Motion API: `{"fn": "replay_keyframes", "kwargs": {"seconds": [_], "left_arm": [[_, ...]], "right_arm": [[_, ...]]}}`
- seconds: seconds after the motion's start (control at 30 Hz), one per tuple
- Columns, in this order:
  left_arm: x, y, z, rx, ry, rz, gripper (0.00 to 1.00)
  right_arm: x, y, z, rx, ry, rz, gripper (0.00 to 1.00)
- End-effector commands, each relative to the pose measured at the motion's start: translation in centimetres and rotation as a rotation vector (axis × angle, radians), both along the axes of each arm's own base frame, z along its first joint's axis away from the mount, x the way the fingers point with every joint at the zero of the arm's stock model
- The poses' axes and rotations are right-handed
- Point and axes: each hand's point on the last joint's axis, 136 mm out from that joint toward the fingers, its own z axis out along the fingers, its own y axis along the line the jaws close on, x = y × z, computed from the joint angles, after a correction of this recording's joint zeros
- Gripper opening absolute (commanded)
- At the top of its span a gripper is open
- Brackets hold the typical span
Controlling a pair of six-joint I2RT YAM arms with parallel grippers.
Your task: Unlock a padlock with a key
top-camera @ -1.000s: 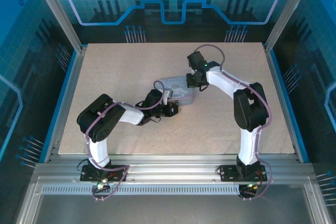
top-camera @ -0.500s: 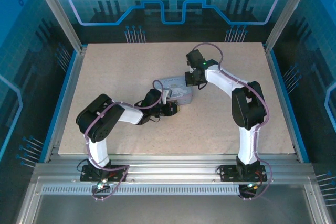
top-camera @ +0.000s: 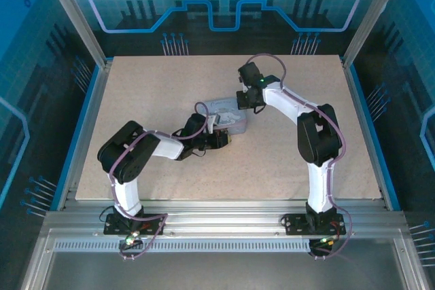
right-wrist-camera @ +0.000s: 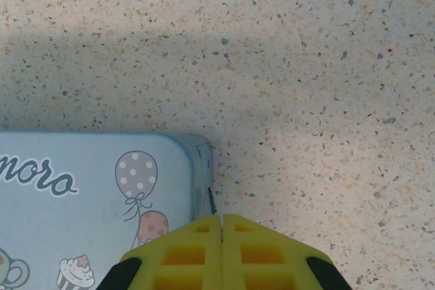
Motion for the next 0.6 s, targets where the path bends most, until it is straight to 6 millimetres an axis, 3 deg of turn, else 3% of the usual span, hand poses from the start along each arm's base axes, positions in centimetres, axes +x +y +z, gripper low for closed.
{"fn": "replay_keyframes", "kwargs": {"seconds": [0.0,0.27,0.57], "left_arm": [[-0.3,0.1,0.7,-0.022,0.038,-0.001,0.03],[0.2,0.2,1.6,-0.013,0.055,0.008,0.02],[0.2,-0.2,2.5,-0.037,0.107,0.013,0.01]], "right_arm": [[-1.0,0.1,1.0,0.021,-0.001,0.011,0.00],[-2.1,-2.1,1.9,0.029,-0.018,-0.027,0.00],[-5.0,-4.2,3.9,0.091,-0.053,-0.071,0.00]]}}
